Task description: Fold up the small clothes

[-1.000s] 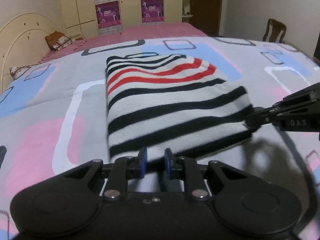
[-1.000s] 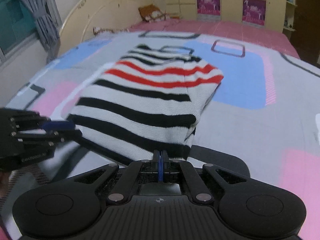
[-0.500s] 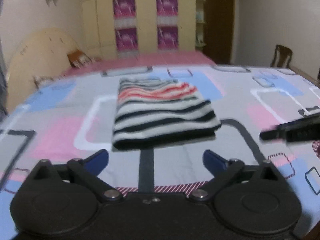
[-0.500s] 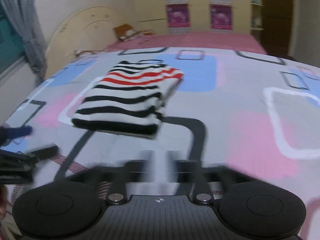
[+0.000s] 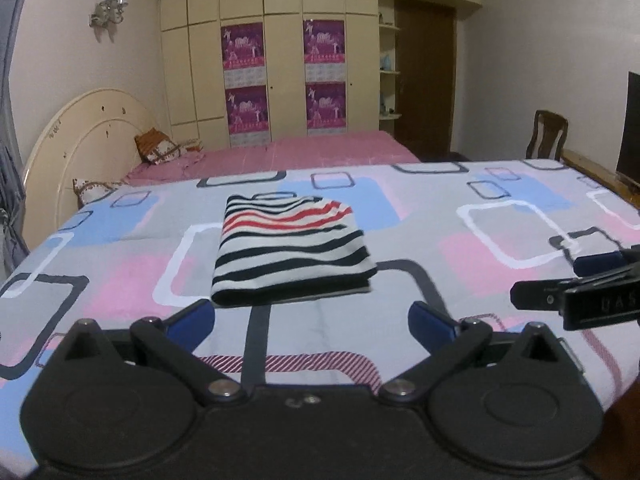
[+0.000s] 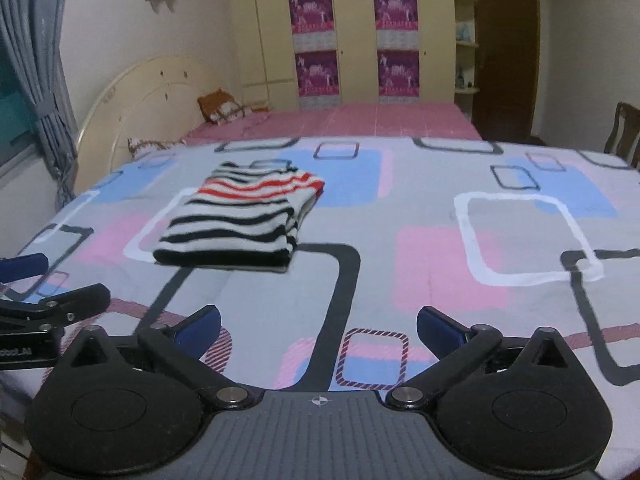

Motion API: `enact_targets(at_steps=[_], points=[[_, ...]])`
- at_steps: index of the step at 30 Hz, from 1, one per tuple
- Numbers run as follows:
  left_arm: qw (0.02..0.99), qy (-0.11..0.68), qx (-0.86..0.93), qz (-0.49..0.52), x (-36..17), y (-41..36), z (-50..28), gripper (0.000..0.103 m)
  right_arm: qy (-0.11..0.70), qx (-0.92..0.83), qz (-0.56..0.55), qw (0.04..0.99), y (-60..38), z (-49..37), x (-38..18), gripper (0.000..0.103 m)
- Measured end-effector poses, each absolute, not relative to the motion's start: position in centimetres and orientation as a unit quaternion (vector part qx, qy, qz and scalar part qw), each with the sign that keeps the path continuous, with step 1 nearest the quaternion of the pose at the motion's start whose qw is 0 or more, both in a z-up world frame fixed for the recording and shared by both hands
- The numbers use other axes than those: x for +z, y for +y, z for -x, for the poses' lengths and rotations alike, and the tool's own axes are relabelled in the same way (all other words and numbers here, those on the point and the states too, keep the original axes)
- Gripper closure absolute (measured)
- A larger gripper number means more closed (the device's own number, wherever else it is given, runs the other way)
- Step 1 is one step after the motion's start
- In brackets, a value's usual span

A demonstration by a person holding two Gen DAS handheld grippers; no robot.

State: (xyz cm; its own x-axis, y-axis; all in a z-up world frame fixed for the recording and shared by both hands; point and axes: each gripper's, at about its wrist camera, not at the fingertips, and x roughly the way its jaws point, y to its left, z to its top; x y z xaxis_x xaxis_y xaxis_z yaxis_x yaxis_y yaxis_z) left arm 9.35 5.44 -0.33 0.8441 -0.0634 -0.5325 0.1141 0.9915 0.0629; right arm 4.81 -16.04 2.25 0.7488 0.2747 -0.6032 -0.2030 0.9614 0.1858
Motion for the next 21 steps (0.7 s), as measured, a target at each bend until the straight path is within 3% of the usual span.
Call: enact_targets(at_steps=[11,21], points=[[0.966,0.252,-0.046,-0.036,2.9,5.0,-4.0,0.000,0.292,0.124,-0.066,0.946,-17.3,1.0,6.6,0.000],[0.969,0.242,-0.046,-0.027,3.8,5.6,-1.0,0.000,0.292,0.125,-0.063,0.946,-17.4,4.7,6.8,0.000]])
